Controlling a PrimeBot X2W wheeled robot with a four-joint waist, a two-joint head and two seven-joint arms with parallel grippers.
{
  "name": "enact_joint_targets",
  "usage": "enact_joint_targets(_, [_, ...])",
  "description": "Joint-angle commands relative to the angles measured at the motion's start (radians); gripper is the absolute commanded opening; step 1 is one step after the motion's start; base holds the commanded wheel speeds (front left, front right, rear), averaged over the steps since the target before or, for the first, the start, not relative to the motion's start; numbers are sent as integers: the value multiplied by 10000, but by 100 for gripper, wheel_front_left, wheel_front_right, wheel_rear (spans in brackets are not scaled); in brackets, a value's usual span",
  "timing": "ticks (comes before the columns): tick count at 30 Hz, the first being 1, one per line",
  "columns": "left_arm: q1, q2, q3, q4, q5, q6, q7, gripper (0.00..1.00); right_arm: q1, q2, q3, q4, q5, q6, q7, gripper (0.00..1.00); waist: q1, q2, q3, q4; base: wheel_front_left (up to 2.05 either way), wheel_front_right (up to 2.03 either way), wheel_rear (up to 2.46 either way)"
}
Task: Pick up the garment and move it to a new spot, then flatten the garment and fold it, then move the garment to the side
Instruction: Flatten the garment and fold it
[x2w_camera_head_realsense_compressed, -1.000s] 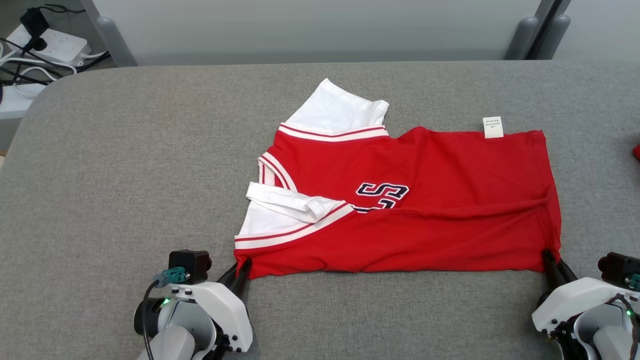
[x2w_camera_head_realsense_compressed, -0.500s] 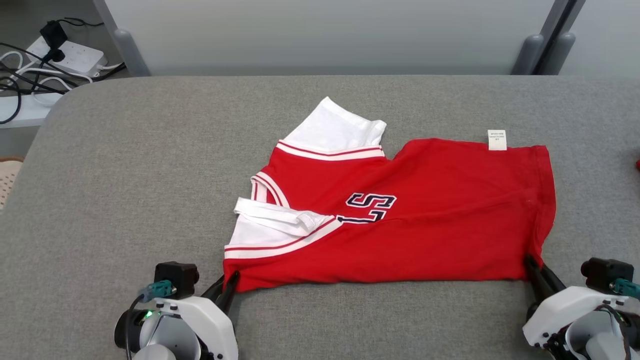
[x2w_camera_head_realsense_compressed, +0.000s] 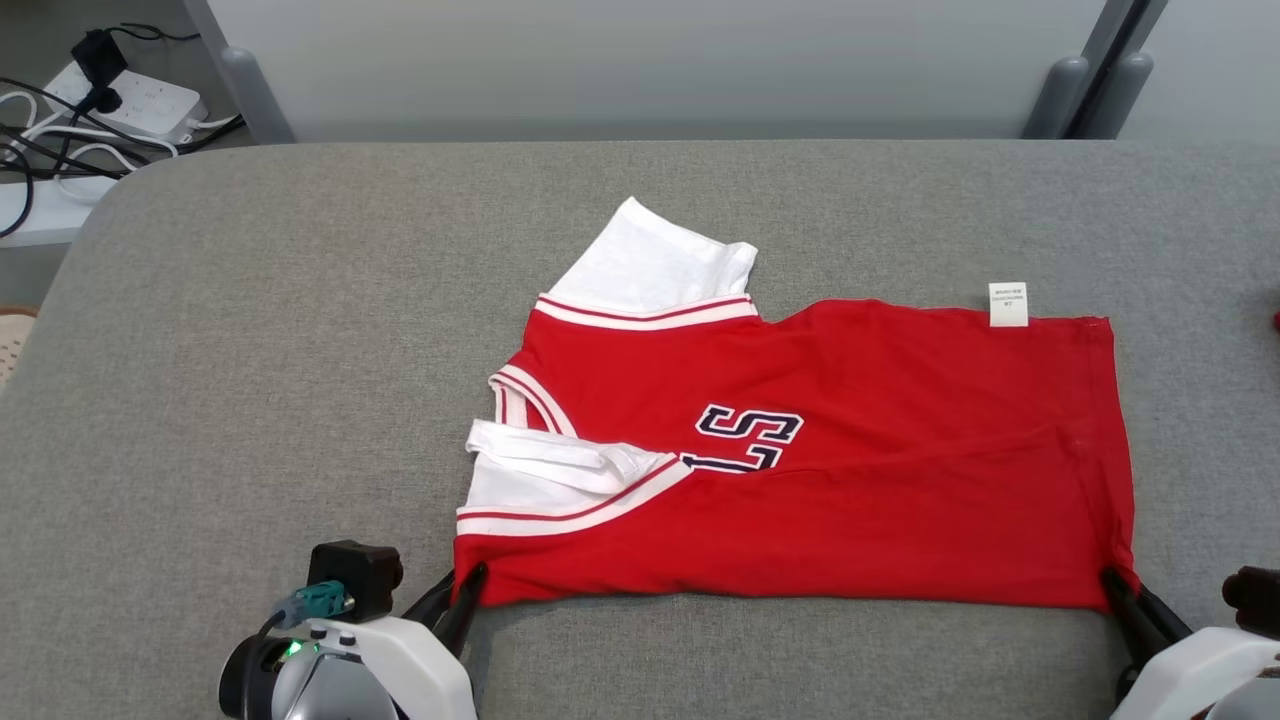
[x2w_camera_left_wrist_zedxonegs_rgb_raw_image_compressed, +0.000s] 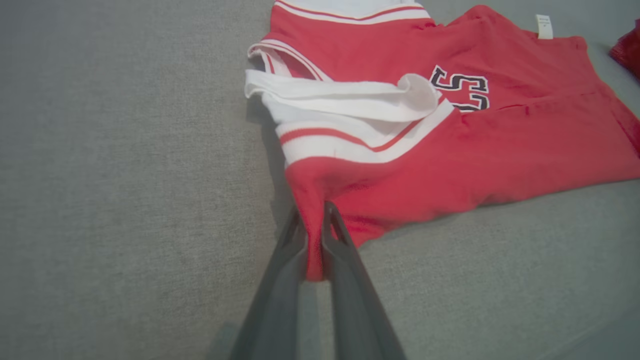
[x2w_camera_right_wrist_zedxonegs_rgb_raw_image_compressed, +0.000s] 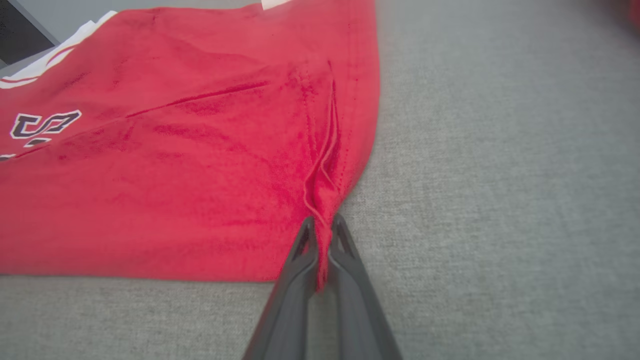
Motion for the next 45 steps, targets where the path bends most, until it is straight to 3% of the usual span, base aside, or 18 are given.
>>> enact_joint_targets(1, [-86,320,338,-511,46,150,118,0,324,-322,-113,-445,-160,-30,156,0,0,0,43,-76,0,0,0])
enact_joint_targets(16, [787,1092,159,-2281,-96,665,1656,0,1777,-122,-1702,-2305,-674,-30,1694,0,0,0,204,-153,0,0,0])
enact_joint_targets(23, [802,937,40,-1904,-330,579,1759,0,1900,160,-2233,-2383,-1203,-30,2172,0,0,0,242,-104,0,0,0])
enact_joint_targets(24, [787,886,-3,-1752,-369,538,1761,8,1882,233,-2248,-2372,-1249,-30,2227,0,0,0,246,-105,0,0,0])
enact_joint_targets(26, [731,786,-66,-1463,-376,504,1703,44,1848,361,-2320,-2395,-1353,-30,2285,0,0,0,246,-110,0,0,0])
enact_joint_targets(27, [698,741,-98,-1323,-353,509,1672,49,1836,429,-2391,-2419,-1417,-30,2281,38,0,0,246,-113,0,0,0])
enact_joint_targets(28, [663,701,-120,-1203,-321,527,1632,65,1829,494,-2494,-2436,-1497,-30,2256,94,0,0,244,-121,0,0,0])
enact_joint_targets(29, [632,652,-122,-1112,-300,559,1576,100,1805,594,-2682,-2436,-1539,-30,2203,100,0,0,240,-133,0,0,0])
enact_joint_targets(38, [564,337,407,-1038,-254,924,414,100,1500,1105,-3294,-3338,-1771,-30,1441,100,0,0,119,-250,0,0,0])
enact_joint_targets(45, [459,221,954,-1563,-96,1168,-761,100,1371,1323,-2944,-4260,-2160,-30,902,100,0,0,-175,-173,0,0,0])
